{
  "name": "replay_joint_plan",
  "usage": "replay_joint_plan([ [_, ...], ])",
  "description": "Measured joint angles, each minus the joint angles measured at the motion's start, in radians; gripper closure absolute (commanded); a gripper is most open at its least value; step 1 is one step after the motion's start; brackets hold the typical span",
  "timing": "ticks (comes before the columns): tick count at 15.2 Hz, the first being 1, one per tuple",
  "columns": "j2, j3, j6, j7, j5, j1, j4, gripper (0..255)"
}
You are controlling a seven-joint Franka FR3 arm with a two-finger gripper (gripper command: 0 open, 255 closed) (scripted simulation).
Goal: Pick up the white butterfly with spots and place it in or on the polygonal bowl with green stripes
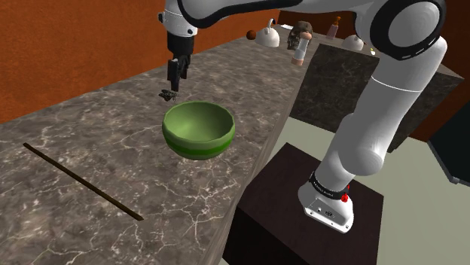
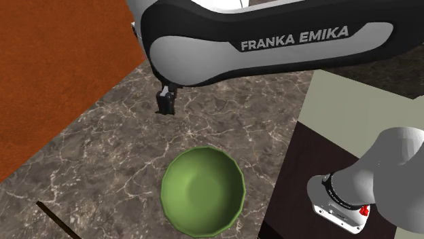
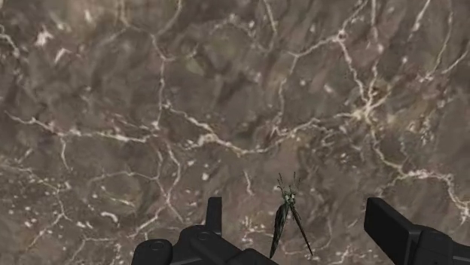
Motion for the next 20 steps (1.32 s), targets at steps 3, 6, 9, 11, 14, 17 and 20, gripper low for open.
replay_joint_plan([
  [3, 0.029, 0.008, 0.021, 0.000, -0.003, 0.008, 0.008, 0],
  [6, 0.044, 0.007, 0.060, 0.000, -0.005, 0.009, -0.016, 0],
  [9, 0.048, 0.007, 0.088, 0.001, -0.006, 0.009, -0.040, 0],
  [11, 0.049, 0.008, 0.093, 0.001, -0.007, 0.009, -0.044, 0],
  [14, 0.050, 0.008, 0.095, 0.001, -0.007, 0.009, -0.044, 0],
  [17, 0.050, 0.008, 0.095, 0.001, -0.007, 0.009, -0.044, 255],
  [20, 0.050, 0.008, 0.095, 0.001, -0.007, 0.009, -0.044, 255],
])
